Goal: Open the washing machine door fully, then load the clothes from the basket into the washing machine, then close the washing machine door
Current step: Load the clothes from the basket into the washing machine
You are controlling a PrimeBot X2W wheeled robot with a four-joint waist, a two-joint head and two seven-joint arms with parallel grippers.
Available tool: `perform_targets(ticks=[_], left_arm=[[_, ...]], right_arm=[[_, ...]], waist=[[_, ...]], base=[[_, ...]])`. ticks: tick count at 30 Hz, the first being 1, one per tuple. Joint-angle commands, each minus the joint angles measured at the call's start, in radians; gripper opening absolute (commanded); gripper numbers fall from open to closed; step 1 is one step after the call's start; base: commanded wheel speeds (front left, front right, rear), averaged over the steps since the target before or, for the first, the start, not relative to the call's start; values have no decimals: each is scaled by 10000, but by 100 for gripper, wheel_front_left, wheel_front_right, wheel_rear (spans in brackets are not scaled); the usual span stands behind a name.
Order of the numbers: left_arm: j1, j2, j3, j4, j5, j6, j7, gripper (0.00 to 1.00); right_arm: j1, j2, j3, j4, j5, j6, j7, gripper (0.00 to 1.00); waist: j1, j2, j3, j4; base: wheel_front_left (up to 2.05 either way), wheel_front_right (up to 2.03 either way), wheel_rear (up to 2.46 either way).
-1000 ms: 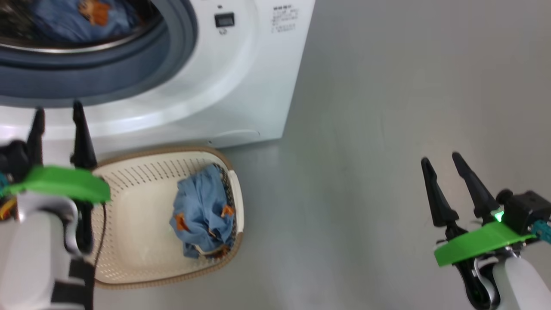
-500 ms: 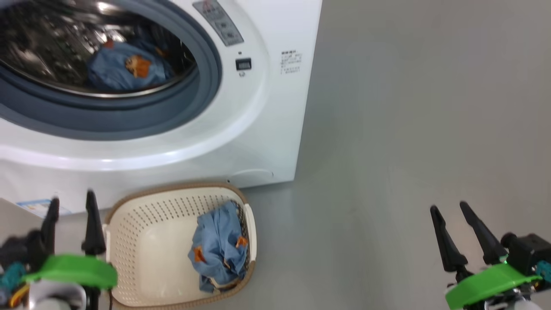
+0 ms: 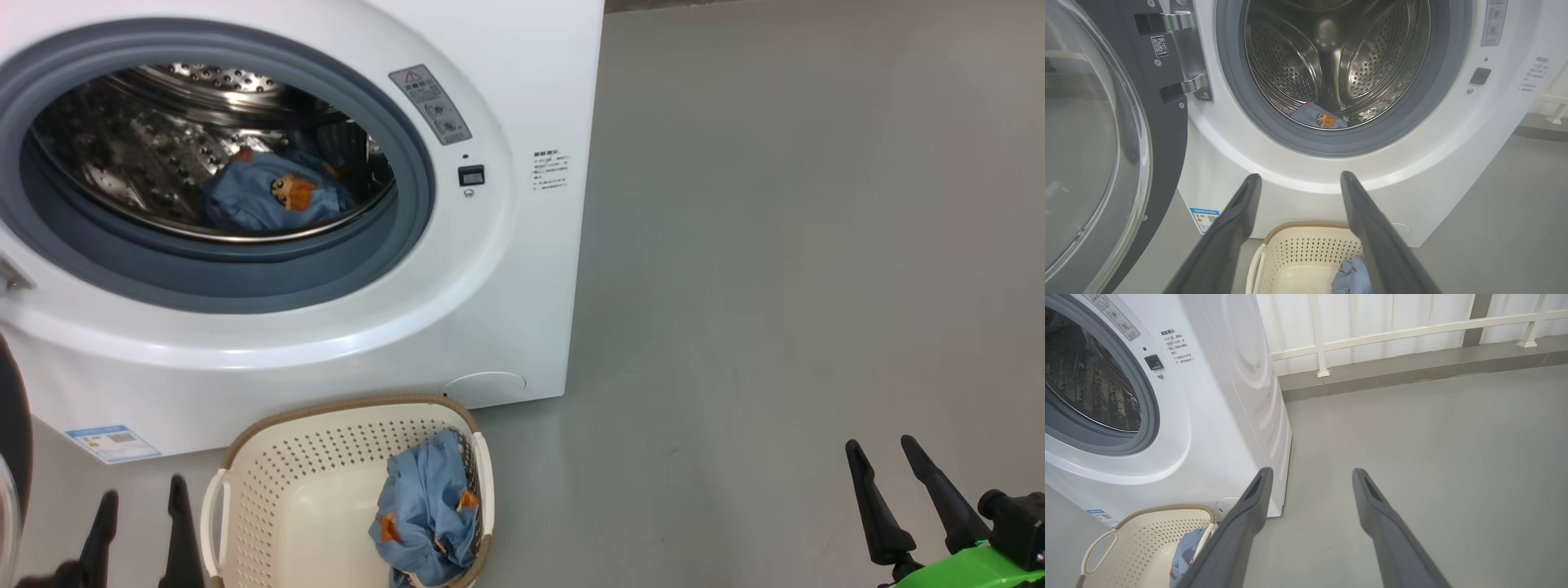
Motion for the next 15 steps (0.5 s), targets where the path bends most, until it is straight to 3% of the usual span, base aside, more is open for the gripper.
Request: perform_targets(ticks=[1, 15], left_arm=[[84, 83, 400, -442, 89, -15, -63, 100], [383, -99, 421, -944, 96, -15, -63, 100]], right_arm=[[55, -263, 152, -246, 52, 27, -49, 100], [-82, -280, 142, -346, -15, 27, -49, 100]], waist=[[0, 0, -29, -33], [0, 0, 102, -48]], base=[[0, 0, 0], [0, 0, 0]])
